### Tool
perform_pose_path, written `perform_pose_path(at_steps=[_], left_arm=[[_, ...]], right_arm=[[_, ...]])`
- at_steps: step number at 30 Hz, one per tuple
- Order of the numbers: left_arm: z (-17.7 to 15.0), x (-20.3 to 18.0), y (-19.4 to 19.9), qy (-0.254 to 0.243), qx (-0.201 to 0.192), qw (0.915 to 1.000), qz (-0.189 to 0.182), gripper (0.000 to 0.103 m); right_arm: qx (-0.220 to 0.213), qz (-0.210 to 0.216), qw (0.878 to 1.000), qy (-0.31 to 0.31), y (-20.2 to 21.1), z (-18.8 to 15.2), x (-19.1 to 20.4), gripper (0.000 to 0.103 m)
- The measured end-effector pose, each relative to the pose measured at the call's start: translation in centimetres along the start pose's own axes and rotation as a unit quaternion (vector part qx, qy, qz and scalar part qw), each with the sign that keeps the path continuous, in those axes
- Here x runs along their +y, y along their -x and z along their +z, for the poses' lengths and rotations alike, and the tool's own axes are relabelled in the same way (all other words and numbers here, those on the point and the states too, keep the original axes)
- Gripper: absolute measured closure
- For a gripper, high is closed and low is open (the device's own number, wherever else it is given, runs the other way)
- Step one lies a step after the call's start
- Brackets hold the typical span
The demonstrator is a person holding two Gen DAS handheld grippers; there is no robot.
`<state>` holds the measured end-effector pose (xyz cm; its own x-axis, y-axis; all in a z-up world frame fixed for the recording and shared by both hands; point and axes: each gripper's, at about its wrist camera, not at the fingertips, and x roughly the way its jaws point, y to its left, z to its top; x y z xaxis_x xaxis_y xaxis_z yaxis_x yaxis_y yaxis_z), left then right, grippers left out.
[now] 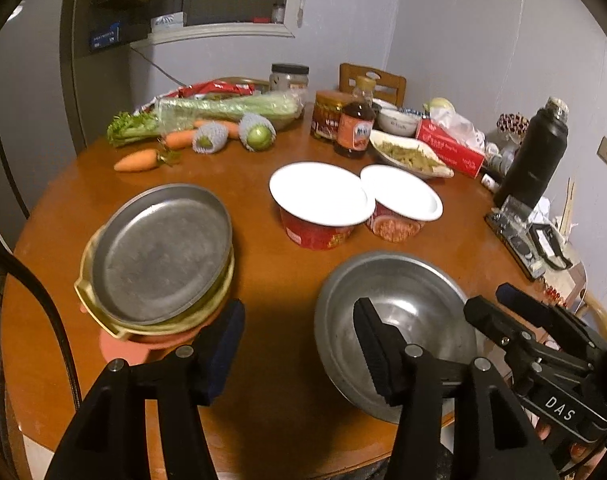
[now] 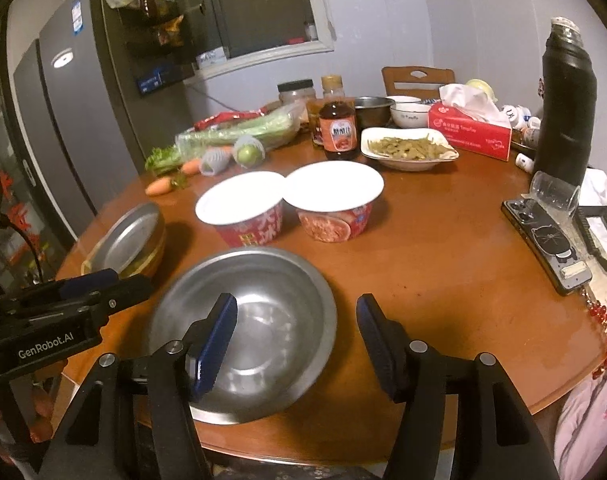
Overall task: Organize plates and bowls
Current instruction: 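Carry the steel bowl with the left gripper and set it down by the table edge, then grasp the white plate on the red cup with the left gripper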
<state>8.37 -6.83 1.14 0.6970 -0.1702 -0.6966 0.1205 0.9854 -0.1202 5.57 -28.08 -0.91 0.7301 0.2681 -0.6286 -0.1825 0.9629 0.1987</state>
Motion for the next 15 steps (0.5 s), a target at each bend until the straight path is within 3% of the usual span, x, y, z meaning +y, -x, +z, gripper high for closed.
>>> perform_pose_path(at_steps=[7, 15], left_arm=[[1.9, 1.1, -1.3, 0.014, -0.002, 0.9997, -0.018, 0.046], [6.1, 2.0, -3.6, -0.001, -0.001, 1.0, -0.004, 0.046]], right_arm=[[0.01, 0.04, 0.999, -0.018, -1.3, 1.5, 1.8, 0.039], [0.024, 0.054, 0.997, -0.052, -4.9, 4.1, 2.1, 0.039]])
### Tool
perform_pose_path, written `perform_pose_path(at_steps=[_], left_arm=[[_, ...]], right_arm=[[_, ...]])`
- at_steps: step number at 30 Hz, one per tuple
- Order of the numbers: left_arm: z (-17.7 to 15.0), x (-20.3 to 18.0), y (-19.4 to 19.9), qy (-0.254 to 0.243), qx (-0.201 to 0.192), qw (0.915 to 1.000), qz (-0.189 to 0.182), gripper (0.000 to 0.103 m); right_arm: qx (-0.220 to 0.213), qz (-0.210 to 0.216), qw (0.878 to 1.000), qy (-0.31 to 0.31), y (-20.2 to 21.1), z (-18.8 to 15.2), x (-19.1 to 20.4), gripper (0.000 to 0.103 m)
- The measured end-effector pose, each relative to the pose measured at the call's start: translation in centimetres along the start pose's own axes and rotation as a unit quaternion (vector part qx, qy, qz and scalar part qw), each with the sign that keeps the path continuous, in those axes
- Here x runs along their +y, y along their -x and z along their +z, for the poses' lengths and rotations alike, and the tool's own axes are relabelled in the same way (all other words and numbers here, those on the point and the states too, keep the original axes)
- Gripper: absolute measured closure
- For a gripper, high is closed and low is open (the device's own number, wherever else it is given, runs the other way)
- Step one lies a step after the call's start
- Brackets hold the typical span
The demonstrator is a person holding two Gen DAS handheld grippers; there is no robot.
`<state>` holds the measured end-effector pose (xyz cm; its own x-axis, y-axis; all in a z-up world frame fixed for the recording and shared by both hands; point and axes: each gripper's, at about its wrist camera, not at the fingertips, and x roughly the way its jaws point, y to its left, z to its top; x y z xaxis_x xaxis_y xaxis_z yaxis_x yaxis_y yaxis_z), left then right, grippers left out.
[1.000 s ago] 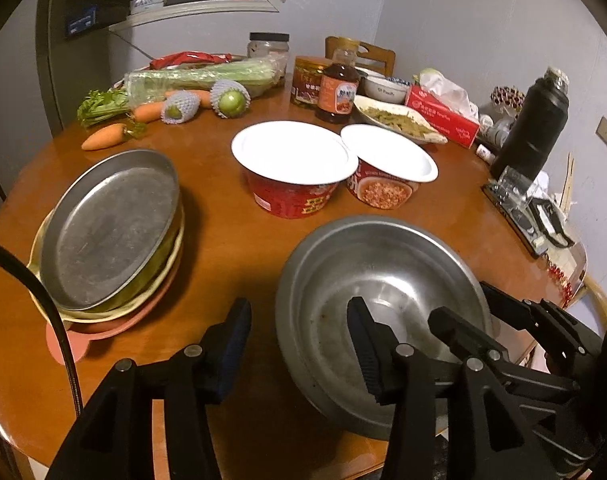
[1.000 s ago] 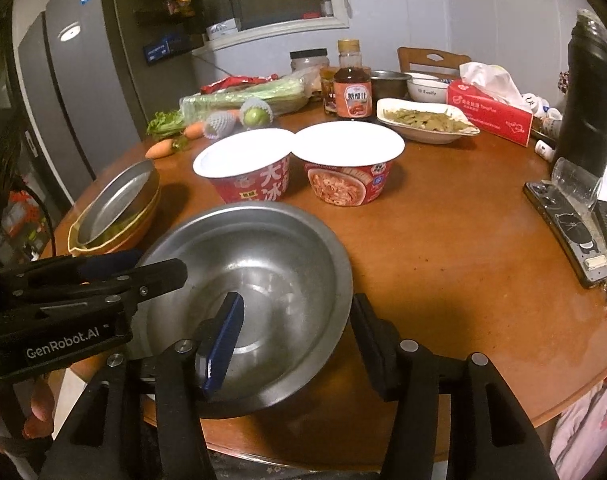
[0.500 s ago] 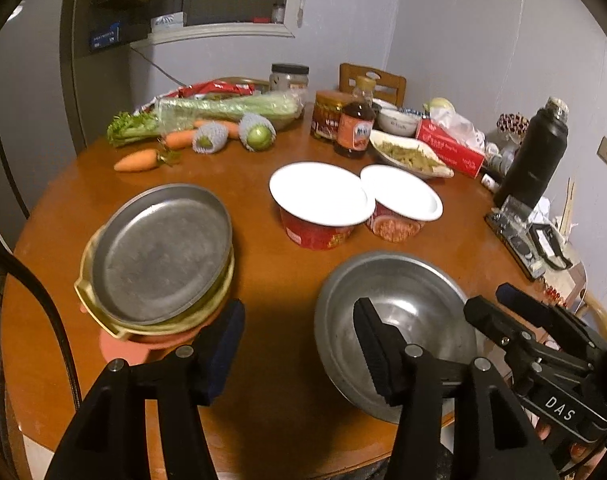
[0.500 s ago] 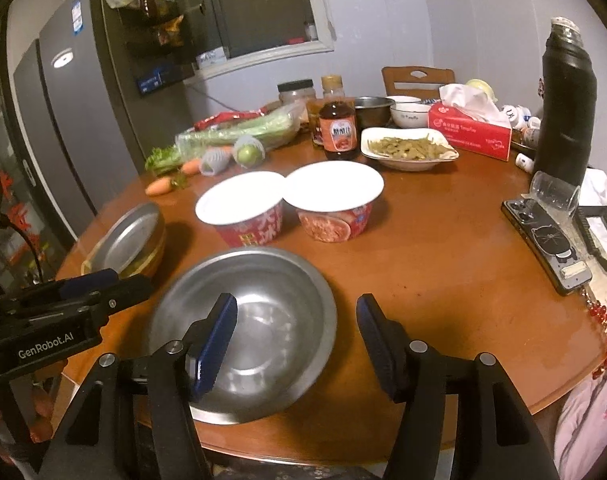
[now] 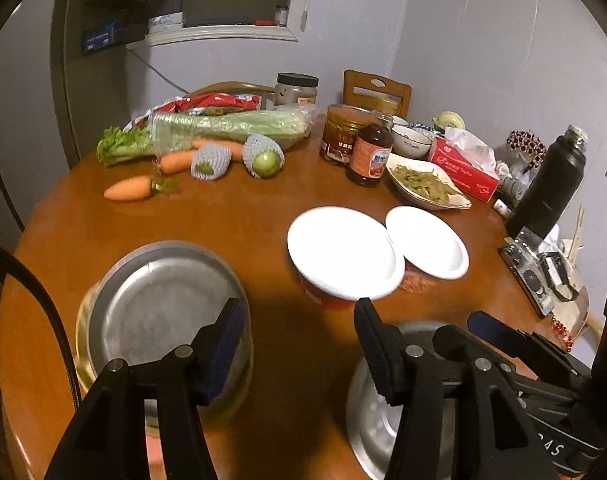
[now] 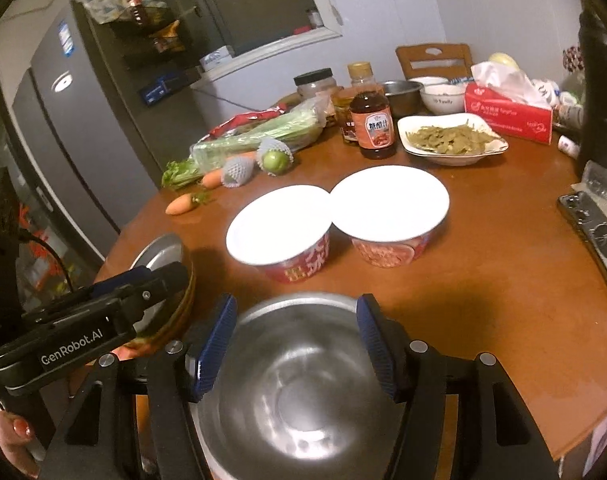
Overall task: Organize plates and bowls
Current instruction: 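Grasp the white plate on the red cup with the left gripper, then carry the white plate with the left gripper and lower it onto the steel bowl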
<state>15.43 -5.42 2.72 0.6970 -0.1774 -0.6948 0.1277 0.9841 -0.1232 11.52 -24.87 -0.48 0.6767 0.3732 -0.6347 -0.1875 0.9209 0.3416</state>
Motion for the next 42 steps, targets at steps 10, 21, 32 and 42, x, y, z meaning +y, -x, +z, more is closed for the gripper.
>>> perform_pose_path(at_steps=[10, 21, 32, 42], left_arm=[[4.4, 0.0, -4.3, -0.021, 0.044, 0.9987, 0.017, 0.046], [5.6, 0.3, -8.6, -0.026, 0.083, 0.996, 0.021, 0.046], [5.4, 0.4, -11.8, -0.02, 0.116, 0.9931, -0.007, 0.048], [5.4, 0.2, -11.9, -0.032, 0.115, 0.9924, -0.028, 0.069]], right_arm=[[0.058, 0.016, 0.997, -0.051, -4.4, 2.5, -0.8, 0.039], [0.084, 0.026, 0.993, -0.079, -7.0, 3.7, -1.4, 0.039], [0.093, 0.007, 0.993, -0.07, -9.0, 4.2, -1.8, 0.046], [0.091, 0.015, 0.995, -0.038, -9.5, 4.6, -0.6, 0.064]])
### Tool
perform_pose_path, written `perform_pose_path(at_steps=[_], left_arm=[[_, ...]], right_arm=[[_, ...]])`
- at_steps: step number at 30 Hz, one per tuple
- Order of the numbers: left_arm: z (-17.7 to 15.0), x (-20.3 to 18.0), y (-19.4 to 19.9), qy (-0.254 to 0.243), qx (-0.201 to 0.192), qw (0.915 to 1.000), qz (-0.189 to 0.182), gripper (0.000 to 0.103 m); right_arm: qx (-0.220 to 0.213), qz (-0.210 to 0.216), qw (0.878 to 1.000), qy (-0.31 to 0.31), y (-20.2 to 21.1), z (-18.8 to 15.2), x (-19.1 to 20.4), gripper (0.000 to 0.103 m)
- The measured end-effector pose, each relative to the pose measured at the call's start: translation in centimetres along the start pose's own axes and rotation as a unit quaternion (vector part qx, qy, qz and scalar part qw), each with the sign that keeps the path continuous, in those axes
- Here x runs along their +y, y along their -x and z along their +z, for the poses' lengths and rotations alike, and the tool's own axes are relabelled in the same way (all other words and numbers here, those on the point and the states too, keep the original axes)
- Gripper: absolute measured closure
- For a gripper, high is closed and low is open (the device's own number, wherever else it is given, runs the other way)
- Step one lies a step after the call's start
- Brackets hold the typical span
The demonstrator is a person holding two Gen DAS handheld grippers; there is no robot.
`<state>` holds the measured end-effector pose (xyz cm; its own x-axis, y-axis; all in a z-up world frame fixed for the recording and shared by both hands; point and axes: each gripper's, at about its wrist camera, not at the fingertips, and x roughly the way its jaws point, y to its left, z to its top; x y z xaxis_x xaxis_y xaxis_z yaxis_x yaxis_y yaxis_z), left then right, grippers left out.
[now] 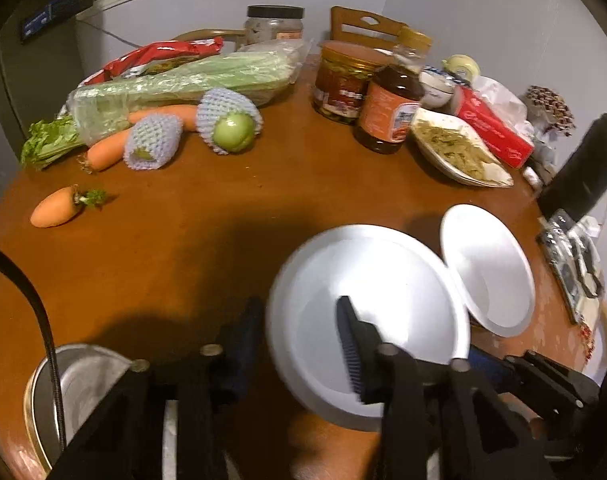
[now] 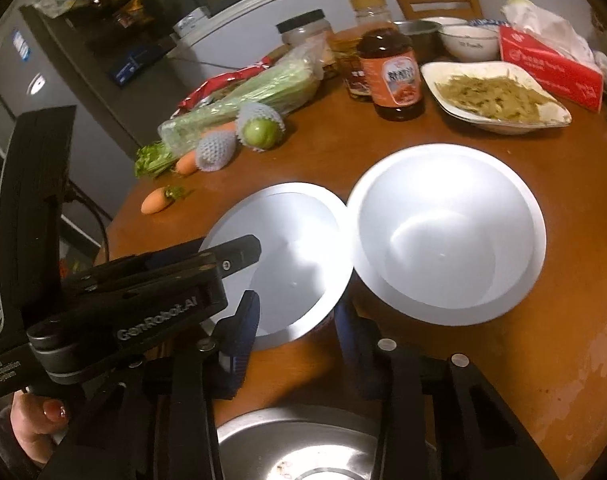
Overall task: Organize plates and bowls
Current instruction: 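Carry the white plate with the left gripper and lower it onto the steel bowl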
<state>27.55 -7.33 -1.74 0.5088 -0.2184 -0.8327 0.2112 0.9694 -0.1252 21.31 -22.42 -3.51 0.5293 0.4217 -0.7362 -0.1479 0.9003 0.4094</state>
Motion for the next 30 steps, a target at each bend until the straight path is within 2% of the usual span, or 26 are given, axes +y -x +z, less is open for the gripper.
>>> perform_pose_path(at_steps=[12, 22, 30], left_arm=[[-0.8, 0.3, 2.2, -0.001, -0.019, 0.9998, 0.004, 0.069], [-1.7, 0.2, 6.3, -0.001, -0.055, 0.9985, 0.003, 0.069], [-3.0, -1.4, 9.3, -0.01, -0.077, 0.9969, -0.002, 0.069]], right_arm=[[-0.02, -0.008, 0.999, 0.03, 1.2, -0.5, 1.6, 0.065], [-0.05, -0.001, 0.997, 0.057, 3.7, -0.8, 3.7, 0.065], [-0.074, 0.003, 0.995, 0.065, 6.6, -2.0, 4.2, 0.065]])
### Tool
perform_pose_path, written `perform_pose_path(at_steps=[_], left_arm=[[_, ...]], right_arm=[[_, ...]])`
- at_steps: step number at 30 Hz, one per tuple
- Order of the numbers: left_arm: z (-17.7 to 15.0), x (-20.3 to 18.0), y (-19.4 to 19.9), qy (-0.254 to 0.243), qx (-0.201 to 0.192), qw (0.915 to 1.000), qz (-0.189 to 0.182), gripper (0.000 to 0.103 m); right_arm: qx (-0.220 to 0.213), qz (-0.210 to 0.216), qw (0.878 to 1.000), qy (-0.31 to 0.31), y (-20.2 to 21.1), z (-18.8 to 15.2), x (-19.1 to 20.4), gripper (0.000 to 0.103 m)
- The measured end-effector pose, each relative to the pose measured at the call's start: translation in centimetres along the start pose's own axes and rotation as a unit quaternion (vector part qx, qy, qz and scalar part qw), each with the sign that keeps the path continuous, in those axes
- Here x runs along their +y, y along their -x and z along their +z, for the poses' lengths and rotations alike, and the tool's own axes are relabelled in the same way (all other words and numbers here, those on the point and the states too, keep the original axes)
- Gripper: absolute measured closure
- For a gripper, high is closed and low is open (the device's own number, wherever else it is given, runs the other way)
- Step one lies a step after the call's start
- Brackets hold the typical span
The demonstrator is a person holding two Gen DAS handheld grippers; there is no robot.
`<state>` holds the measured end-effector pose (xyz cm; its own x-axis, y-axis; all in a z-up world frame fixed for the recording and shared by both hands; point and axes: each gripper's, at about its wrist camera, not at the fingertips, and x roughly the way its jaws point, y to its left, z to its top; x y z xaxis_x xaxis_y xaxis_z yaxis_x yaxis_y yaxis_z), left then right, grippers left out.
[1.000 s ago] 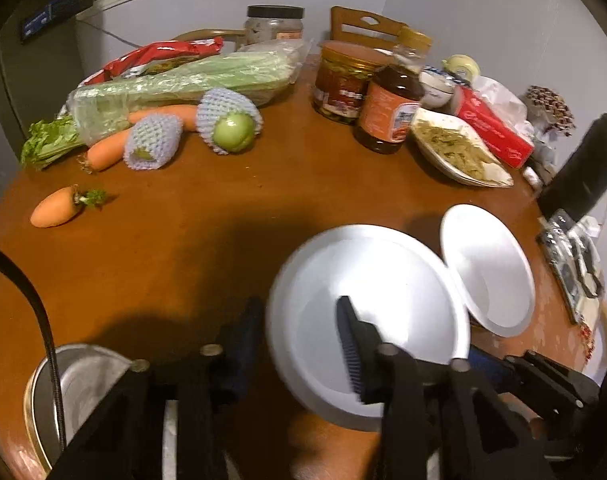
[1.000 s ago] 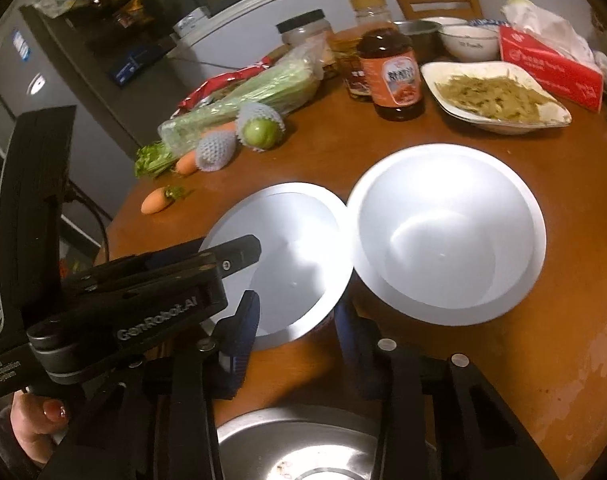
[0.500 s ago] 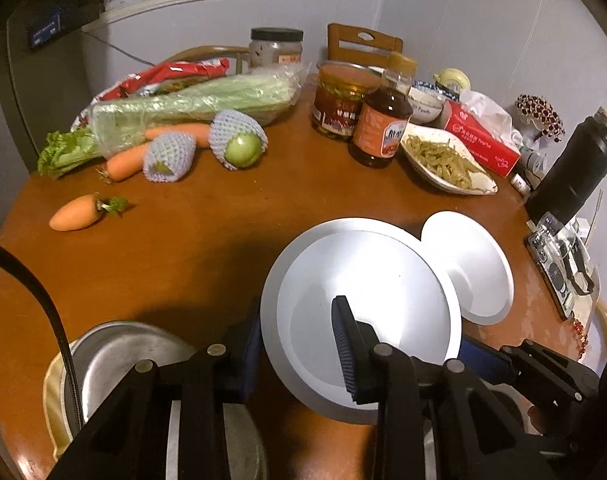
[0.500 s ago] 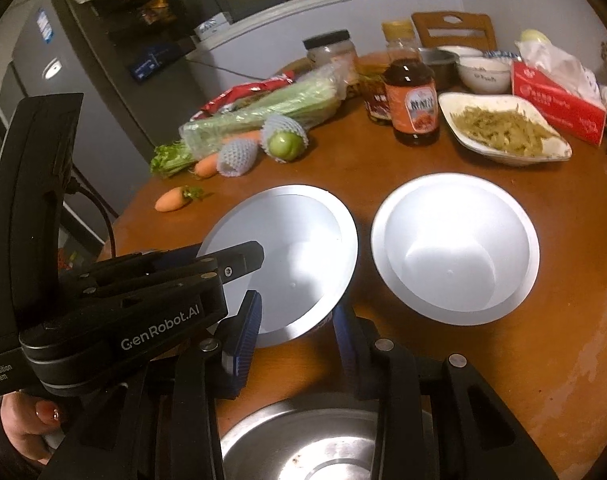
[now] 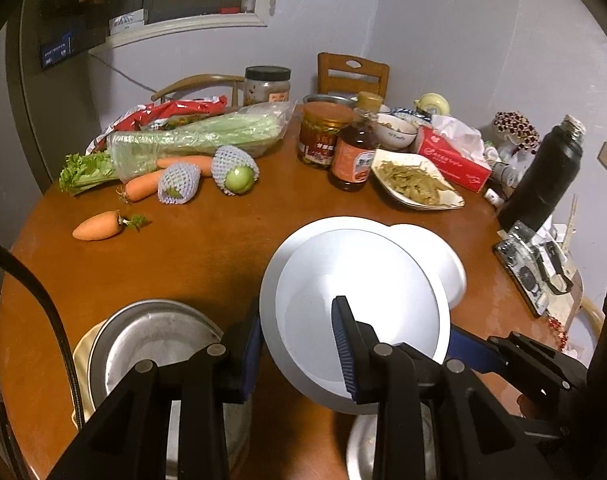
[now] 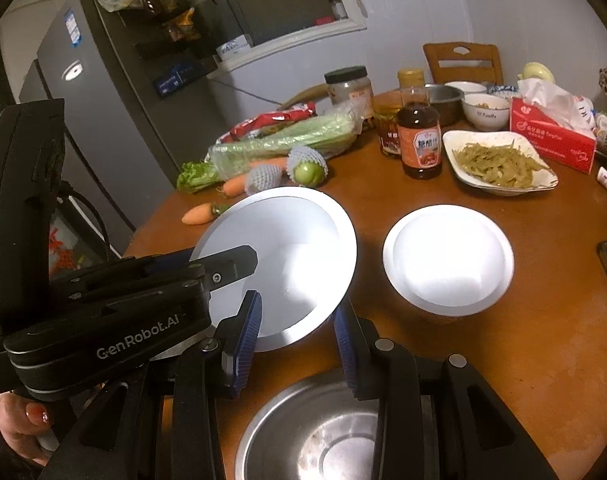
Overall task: Organize plates and bowls
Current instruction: 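Carry the white plate with the left gripper and lower it onto the steel bowl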
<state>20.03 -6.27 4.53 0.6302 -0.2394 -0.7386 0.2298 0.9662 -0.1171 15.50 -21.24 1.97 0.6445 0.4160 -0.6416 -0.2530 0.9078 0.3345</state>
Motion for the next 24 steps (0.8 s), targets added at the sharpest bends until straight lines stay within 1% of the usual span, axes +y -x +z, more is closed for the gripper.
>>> perform_pose_path(at_steps=[3, 10, 16, 24], left_arm=[[-0.6, -1.0, 1.0, -0.008, -0.008, 0.9999, 0.0, 0.069], [-2.7, -3.3, 2.4, -0.019, -0.015, 0.9996, -0.014, 0.069], [-4.6, -5.4, 2.8, -0.028, -0.013, 0.9992, -0.027, 0.069], [-6.4, -7.5, 3.3, -0.043, -0.009, 0.9987, -0.025, 0.069]], right_arm=[[-0.008, 0.0, 1.0, 0.0, 1.2, -0.5, 0.0, 0.065], [-0.022, -0.013, 1.0, 0.004, 4.1, -2.4, -0.3, 0.065], [-0.027, -0.027, 0.999, 0.004, 6.4, -4.5, -1.1, 0.065], [-0.027, -0.028, 0.999, 0.001, 8.3, -6.7, -2.4, 0.064]])
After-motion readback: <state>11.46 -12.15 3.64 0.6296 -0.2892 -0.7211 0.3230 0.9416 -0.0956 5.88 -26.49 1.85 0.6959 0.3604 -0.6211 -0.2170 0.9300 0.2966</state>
